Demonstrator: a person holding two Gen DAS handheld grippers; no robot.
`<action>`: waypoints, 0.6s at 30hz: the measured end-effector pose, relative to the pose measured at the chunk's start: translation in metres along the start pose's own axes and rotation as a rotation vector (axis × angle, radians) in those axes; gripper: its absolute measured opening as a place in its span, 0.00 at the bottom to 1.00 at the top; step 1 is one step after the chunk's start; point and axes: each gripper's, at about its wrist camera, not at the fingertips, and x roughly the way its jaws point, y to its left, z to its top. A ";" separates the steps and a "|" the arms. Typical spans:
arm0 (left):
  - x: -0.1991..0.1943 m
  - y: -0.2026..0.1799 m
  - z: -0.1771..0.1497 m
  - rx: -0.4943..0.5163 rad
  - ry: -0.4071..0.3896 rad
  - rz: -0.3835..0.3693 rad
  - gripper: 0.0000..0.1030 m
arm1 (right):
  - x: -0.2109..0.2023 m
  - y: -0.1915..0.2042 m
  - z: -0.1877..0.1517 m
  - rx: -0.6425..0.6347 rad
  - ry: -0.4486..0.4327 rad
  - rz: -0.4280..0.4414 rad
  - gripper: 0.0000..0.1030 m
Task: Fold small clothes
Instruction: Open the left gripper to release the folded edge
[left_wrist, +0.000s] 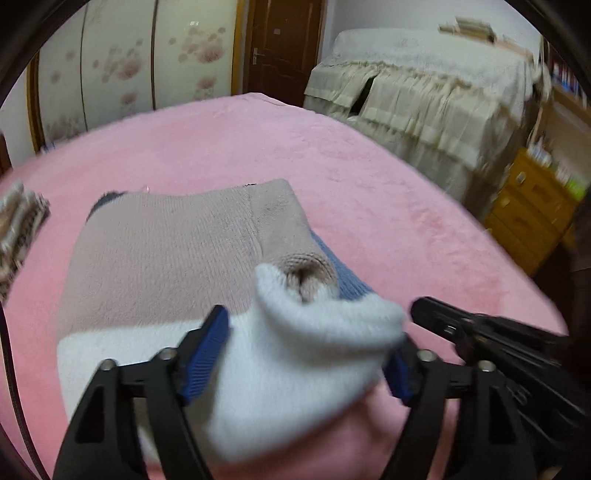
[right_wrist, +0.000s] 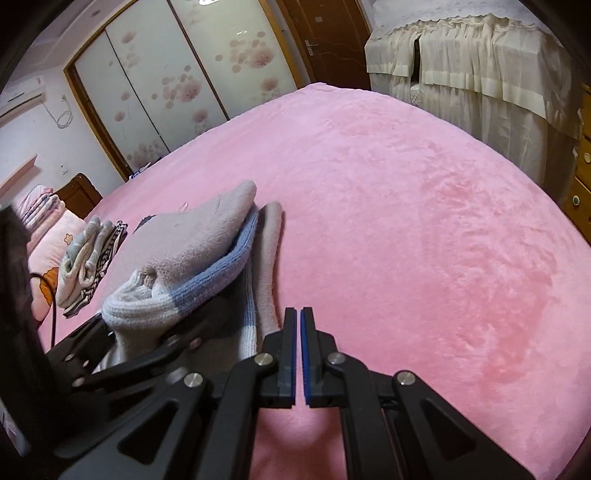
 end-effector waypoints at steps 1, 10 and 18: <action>-0.010 0.005 -0.001 -0.027 -0.006 -0.030 0.78 | -0.002 0.000 0.001 0.005 0.000 0.006 0.03; -0.094 0.085 -0.007 -0.289 -0.129 0.008 0.82 | -0.027 0.021 0.013 0.039 -0.016 0.151 0.34; -0.080 0.148 -0.038 -0.450 -0.030 0.162 0.83 | -0.033 0.060 0.009 -0.083 -0.018 0.168 0.47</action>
